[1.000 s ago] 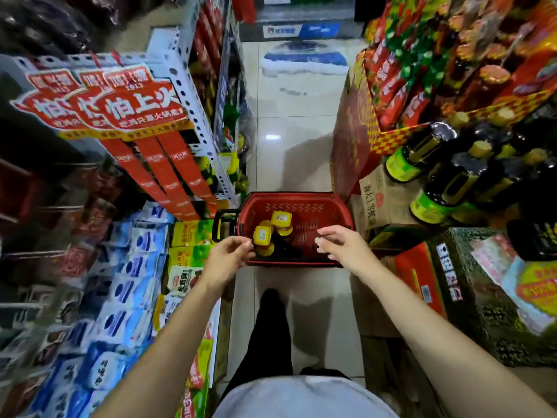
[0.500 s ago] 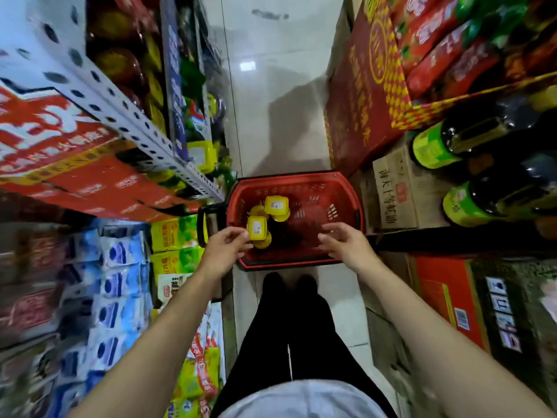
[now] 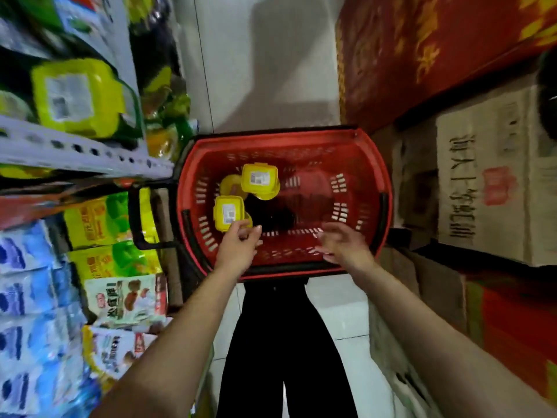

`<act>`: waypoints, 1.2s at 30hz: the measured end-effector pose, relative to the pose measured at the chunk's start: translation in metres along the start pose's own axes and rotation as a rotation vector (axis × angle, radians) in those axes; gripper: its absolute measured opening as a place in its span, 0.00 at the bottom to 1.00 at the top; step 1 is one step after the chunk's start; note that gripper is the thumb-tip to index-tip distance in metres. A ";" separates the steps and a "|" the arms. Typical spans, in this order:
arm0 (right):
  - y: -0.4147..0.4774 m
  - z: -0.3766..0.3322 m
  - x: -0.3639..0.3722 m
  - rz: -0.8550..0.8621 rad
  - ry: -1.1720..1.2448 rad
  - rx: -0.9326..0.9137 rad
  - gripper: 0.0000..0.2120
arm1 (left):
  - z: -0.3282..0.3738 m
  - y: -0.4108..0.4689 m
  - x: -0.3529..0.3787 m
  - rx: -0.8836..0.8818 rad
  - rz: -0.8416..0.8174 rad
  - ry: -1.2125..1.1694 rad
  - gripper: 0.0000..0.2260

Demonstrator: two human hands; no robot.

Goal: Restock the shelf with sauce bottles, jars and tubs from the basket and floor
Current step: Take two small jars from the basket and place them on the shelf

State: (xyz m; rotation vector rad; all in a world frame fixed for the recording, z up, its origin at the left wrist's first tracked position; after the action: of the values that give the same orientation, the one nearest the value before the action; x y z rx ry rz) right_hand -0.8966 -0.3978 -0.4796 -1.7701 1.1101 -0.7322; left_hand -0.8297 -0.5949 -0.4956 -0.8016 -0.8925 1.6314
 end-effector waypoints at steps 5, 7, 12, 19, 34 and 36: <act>0.098 0.036 0.001 -0.019 0.096 0.087 0.09 | -0.048 0.095 0.031 -0.039 0.023 0.208 0.17; 0.121 0.045 0.003 -0.005 0.085 0.094 0.11 | -0.059 0.117 0.041 -0.038 0.017 0.292 0.19; 0.190 0.077 0.007 0.035 0.011 0.138 0.17 | -0.101 0.187 0.059 -0.091 0.043 0.301 0.24; 0.264 0.093 0.018 -0.002 -0.013 0.179 0.17 | -0.131 0.244 0.059 -0.180 0.059 0.372 0.26; 0.284 0.112 0.028 0.013 0.075 0.300 0.12 | -0.123 0.242 0.057 -0.057 0.213 0.427 0.19; 0.269 0.105 0.018 0.020 0.101 0.287 0.13 | -0.117 0.235 0.055 -0.035 0.207 0.445 0.20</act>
State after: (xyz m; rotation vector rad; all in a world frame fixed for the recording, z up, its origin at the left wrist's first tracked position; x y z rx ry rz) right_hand -0.9044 -0.4279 -0.7674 -1.4918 1.0303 -0.9277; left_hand -0.8524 -0.5601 -0.7603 -1.2551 -0.5355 1.5262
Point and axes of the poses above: each hand's wrist, its own y-axis towards the middle knuckle, its own x-axis out of the palm, z = x × y, the point moved 6 cm from there along y, towards the middle knuckle, and after that the axes turned 8 degrees about -z, right-handed, at the moved point
